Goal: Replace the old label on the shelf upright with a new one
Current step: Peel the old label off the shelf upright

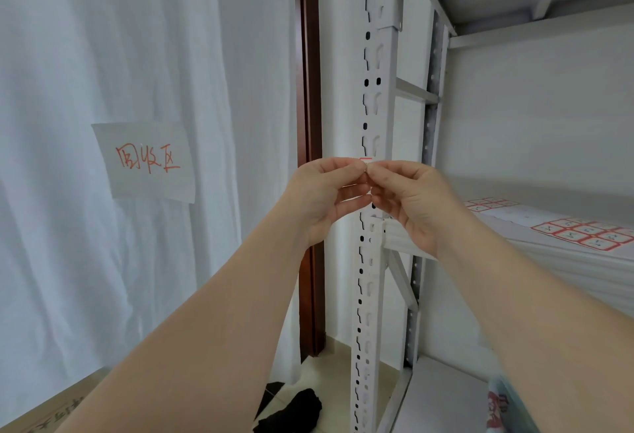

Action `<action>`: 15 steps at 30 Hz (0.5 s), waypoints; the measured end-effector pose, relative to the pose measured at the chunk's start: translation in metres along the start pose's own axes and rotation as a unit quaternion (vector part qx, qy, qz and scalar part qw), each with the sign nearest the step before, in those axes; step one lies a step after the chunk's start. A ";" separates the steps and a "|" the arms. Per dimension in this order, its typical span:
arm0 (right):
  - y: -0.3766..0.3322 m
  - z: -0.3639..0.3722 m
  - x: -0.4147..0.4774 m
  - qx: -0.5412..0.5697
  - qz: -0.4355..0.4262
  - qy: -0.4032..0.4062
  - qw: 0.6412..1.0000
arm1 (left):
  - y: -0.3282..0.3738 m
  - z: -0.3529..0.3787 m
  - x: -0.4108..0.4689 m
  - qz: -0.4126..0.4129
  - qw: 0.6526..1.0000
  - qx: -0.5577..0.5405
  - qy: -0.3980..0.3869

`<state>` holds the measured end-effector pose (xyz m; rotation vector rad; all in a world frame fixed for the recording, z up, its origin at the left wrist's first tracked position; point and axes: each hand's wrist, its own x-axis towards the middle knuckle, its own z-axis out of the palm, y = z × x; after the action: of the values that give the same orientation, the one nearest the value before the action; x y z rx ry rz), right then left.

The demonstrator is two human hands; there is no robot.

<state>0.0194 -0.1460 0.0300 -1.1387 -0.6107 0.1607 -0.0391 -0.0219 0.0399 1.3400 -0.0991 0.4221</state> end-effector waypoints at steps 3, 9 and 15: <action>-0.003 0.002 -0.004 0.017 0.009 0.002 1.000 | 0.002 0.000 -0.005 0.001 1.000 -0.006 -0.003; -0.011 0.004 -0.010 0.042 0.020 -0.003 0.999 | 0.007 0.003 -0.012 0.005 1.000 -0.027 -0.009; -0.014 0.003 -0.015 0.066 0.037 0.000 0.997 | 0.008 0.009 -0.020 0.010 1.000 -0.023 -0.016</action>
<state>0.0028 -0.1561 0.0376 -1.0339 -0.5507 0.2609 -0.0586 -0.0340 0.0436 1.3007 -0.1479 0.4136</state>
